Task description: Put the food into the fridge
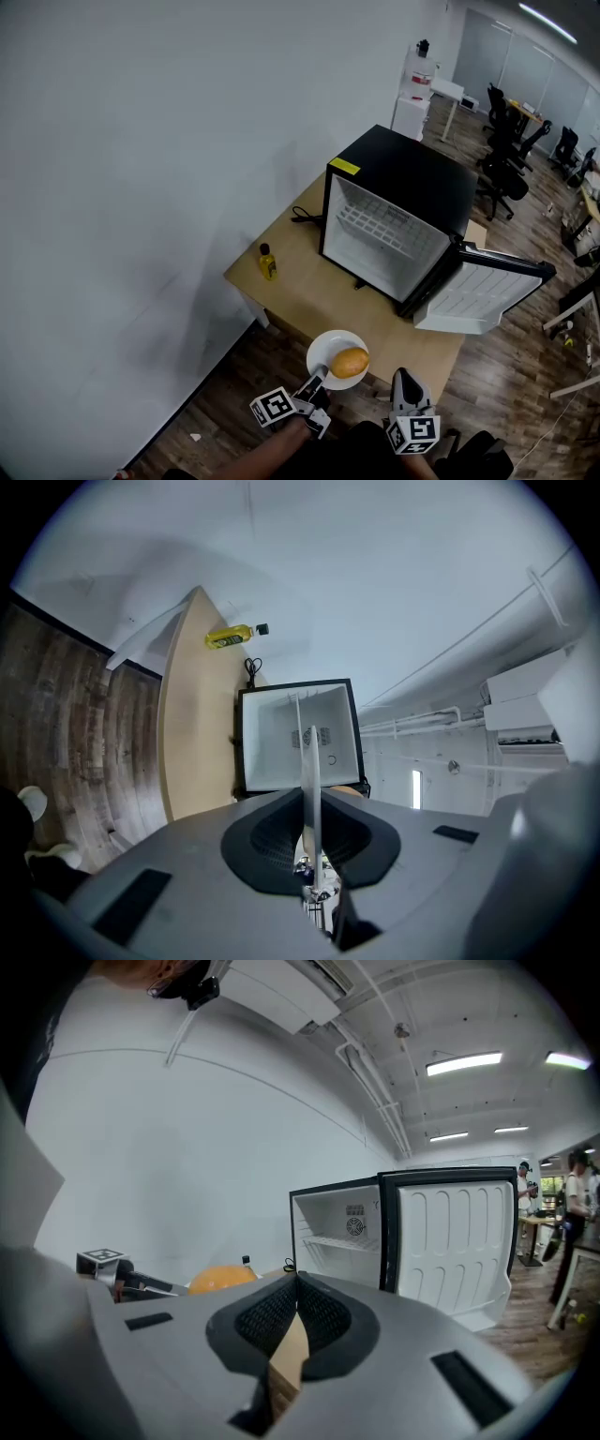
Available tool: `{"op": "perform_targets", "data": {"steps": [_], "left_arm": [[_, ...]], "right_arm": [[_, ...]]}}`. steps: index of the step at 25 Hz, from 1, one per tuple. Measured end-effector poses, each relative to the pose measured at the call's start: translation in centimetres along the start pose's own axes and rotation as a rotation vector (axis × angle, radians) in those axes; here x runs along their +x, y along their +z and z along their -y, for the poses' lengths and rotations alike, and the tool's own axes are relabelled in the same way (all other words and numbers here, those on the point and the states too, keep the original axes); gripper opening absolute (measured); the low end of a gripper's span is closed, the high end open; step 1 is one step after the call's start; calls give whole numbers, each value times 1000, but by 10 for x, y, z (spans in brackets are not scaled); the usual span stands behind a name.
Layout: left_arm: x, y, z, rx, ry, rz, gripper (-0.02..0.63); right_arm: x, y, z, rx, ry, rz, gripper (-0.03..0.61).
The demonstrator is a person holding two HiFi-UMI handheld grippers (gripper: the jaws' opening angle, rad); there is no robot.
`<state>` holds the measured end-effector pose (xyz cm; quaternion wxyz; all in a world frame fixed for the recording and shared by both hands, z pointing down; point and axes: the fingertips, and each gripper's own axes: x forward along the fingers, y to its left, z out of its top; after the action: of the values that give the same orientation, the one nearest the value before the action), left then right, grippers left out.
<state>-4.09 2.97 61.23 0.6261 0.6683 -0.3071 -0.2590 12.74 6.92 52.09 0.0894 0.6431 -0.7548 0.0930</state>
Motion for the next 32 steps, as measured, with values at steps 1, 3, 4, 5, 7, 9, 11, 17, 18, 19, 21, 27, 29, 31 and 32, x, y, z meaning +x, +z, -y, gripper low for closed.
{"op": "perform_targets", "data": {"steps": [1,3,4,5,7,9,11,17,18,19,21,27,29,31,32], "left_arm": [[4,3,-4,-13,6,7,28],[9,13,-13,-43,19,26,28],[13,19,-17,-54,24,37,28],[17,25,-20,-65,29,48,28],[26,36,-27,-86,40,68,28],[37,46,-33,-84,52,80,28],[50,57,-37,-56,62,83,28],[100,81,-40,-21,42,65,28],[109,85,-40,-14,39,57,28],[120,89,-39,-7,32,51,28],[141,99,-38,0,11,45,28],[182,123,-48,4,36,31,28],[199,130,-52,5,42,27,28],[214,136,-57,9,48,25,28],[222,139,-61,12,52,25,28]], "right_arm": [[4,0,0,-5,-1,-7,60],[14,0,-2,-12,5,-15,60],[21,0,-3,-10,9,-16,60],[28,0,-3,-6,13,-16,60],[42,-2,-1,3,16,-19,60],[57,-4,3,19,11,-24,60],[73,-5,8,42,17,-29,60],[130,8,18,21,81,-21,60],[140,12,22,12,81,-14,60],[150,16,27,6,77,-7,60],[168,23,36,-2,66,-4,60],[209,30,55,0,49,1,60],[222,32,63,-4,45,1,60],[233,30,68,-3,45,-8,60],[238,29,70,1,46,-13,60]]}}
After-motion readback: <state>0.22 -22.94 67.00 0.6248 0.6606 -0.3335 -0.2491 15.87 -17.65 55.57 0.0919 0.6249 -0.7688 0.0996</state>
